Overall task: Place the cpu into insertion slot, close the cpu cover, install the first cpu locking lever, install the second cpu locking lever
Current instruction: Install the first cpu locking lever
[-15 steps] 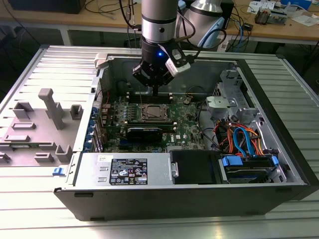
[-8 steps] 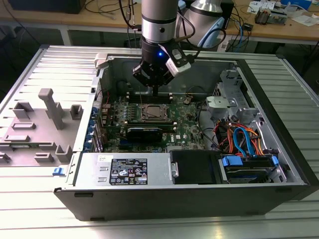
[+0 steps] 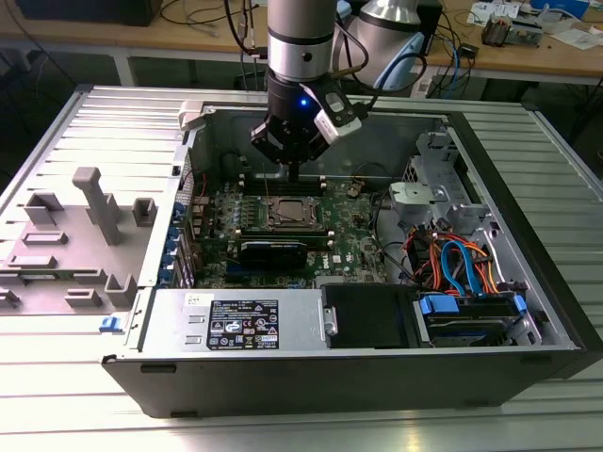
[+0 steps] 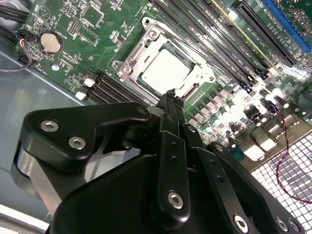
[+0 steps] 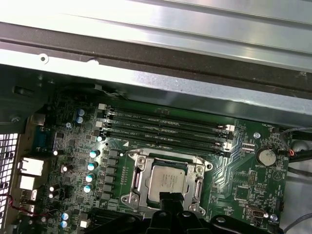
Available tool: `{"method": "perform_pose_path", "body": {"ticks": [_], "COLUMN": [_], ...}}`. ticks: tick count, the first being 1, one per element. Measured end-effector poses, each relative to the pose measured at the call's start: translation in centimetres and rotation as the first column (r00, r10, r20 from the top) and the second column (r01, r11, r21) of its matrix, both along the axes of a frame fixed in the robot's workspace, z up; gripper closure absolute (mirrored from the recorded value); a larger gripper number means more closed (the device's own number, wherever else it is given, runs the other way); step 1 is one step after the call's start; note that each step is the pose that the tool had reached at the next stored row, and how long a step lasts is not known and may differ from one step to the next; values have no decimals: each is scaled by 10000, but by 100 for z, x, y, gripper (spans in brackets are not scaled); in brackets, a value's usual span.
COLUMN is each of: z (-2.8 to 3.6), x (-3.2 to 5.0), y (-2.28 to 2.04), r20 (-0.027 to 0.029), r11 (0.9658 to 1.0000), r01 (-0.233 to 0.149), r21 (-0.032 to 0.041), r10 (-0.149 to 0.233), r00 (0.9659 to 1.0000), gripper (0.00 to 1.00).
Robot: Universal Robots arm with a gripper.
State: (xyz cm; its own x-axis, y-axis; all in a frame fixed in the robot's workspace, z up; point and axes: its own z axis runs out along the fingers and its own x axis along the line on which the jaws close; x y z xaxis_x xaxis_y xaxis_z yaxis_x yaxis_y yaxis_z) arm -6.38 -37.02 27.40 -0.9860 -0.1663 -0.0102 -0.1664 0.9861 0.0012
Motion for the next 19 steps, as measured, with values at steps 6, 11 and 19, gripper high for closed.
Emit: {"method": "perform_pose_path", "body": {"ticks": [6,11,19], "z": [0,0,-1], "x": [0,0,-3], "y": [0,0,0], "r20": [0,0,2], "r11": [9999,9995,9987], "r01": [-140,-327,-518], "r21": [0,0,1], "r10": [140,327,518], "r00": [9999,9995,9987], "gripper": [89,89,89]}}
